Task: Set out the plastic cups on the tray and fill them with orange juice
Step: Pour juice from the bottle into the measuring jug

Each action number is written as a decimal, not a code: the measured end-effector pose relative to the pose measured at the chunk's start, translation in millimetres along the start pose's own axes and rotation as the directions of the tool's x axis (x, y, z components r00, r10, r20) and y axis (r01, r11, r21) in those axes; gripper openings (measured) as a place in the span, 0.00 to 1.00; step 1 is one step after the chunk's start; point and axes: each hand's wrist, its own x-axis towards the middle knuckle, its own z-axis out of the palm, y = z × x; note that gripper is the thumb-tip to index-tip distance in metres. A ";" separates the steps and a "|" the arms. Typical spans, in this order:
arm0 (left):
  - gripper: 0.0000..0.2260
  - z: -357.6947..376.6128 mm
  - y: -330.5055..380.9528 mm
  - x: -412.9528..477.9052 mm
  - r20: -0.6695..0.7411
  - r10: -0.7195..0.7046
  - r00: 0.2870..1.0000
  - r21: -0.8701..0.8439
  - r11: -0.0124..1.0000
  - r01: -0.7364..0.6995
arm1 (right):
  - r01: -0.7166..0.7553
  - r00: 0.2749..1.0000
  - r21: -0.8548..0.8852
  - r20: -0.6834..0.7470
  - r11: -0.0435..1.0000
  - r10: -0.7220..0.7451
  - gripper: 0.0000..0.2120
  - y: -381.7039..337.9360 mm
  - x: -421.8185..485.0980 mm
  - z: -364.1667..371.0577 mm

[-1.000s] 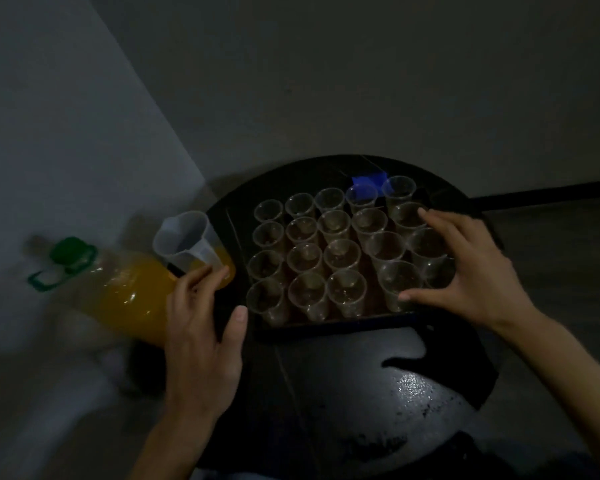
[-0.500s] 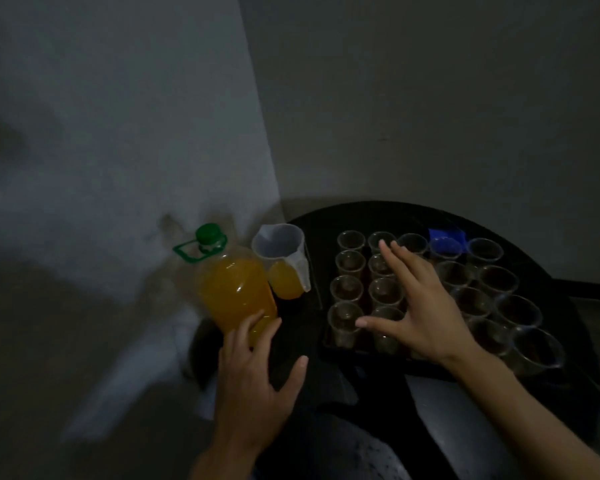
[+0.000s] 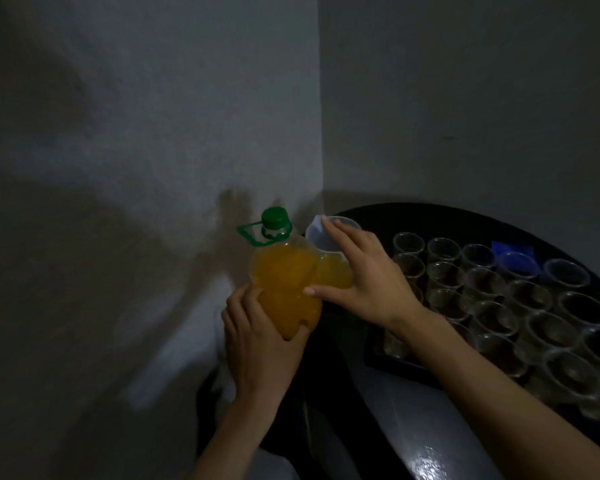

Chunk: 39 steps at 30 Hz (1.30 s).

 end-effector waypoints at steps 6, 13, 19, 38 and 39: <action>0.56 33.5 -13.7 30.1 0.189 -0.198 0.962 -0.106 0.970 0.220 | 0.092 0.994 0.005 -0.058 0.996 -0.091 0.41 -37.6 62.1 10.2; 0.59 55.1 -30.1 46.7 0.262 -0.203 0.943 -0.304 0.910 0.280 | 0.092 0.996 -0.229 0.011 0.969 -0.092 0.22 -53.7 113.5 13.1; 0.63 63.2 -35.6 42.8 0.288 -0.205 0.935 -0.370 0.877 0.306 | 0.064 0.998 -0.391 0.005 0.918 -0.068 0.23 -59.0 126.2 11.0; 0.50 81.5 -41.7 44.5 0.330 -0.324 0.887 -0.442 0.777 0.449 | 0.392 0.790 -0.202 0.574 0.897 -0.216 0.16 -58.4 140.0 -30.3; 0.50 80.5 -38.6 44.2 0.351 -0.328 0.877 -0.478 0.743 0.469 | 0.396 0.788 -0.209 0.577 0.894 -0.215 0.17 -59.4 140.7 -31.6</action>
